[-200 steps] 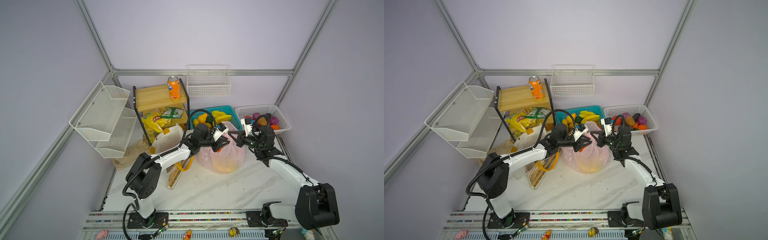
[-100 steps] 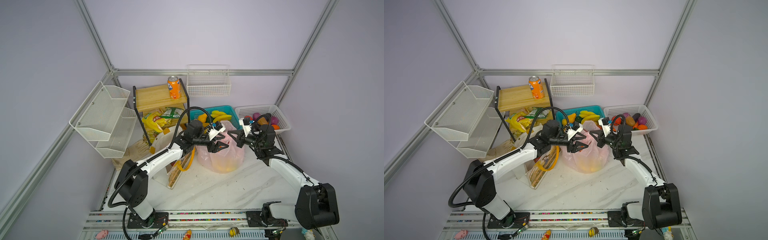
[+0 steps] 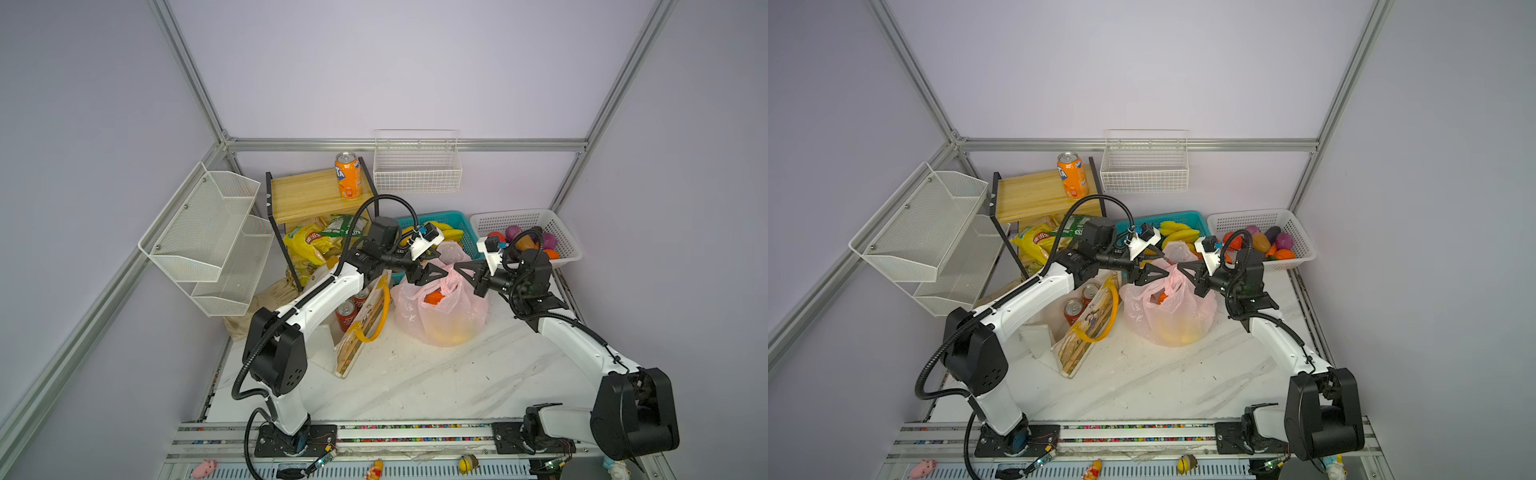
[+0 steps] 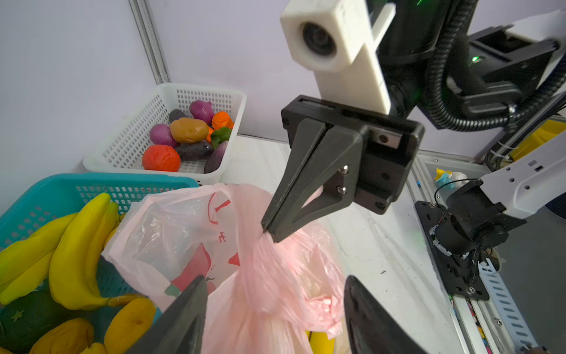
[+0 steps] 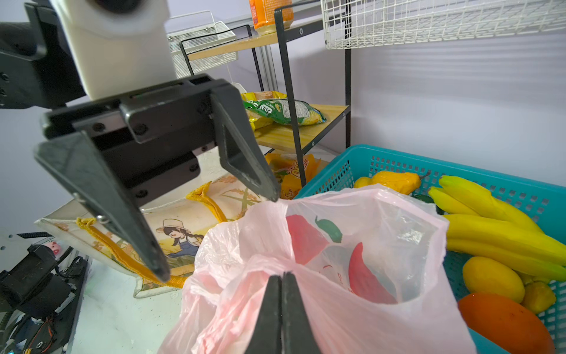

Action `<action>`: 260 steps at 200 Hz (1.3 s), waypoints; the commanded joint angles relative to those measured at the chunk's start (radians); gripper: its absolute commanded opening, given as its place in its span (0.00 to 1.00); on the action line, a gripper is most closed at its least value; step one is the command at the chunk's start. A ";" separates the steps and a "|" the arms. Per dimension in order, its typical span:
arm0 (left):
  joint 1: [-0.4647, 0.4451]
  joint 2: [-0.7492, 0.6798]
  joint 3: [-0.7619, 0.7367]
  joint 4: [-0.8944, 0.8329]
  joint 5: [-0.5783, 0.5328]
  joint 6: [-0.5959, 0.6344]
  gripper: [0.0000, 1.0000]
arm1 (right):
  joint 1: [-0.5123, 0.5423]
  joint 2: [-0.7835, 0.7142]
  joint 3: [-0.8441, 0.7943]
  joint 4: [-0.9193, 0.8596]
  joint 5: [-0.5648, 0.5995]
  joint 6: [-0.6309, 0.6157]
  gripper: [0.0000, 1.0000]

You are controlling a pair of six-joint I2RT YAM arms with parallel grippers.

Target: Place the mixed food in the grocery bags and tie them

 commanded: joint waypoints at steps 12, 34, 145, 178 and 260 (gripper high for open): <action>-0.012 0.033 0.169 -0.131 0.035 0.155 0.70 | 0.000 -0.025 0.024 0.018 -0.025 -0.030 0.00; -0.021 0.086 0.249 -0.231 0.028 0.223 0.67 | 0.000 -0.028 0.025 0.022 -0.022 -0.025 0.00; -0.054 0.222 0.385 -0.378 -0.031 0.312 0.40 | -0.001 -0.032 0.022 0.049 -0.016 0.004 0.00; -0.059 0.224 0.377 -0.355 -0.072 0.292 0.27 | -0.001 -0.032 0.014 0.051 -0.008 0.007 0.00; -0.059 0.070 0.086 -0.004 -0.201 0.235 0.00 | 0.000 -0.048 0.003 0.026 0.098 0.020 0.00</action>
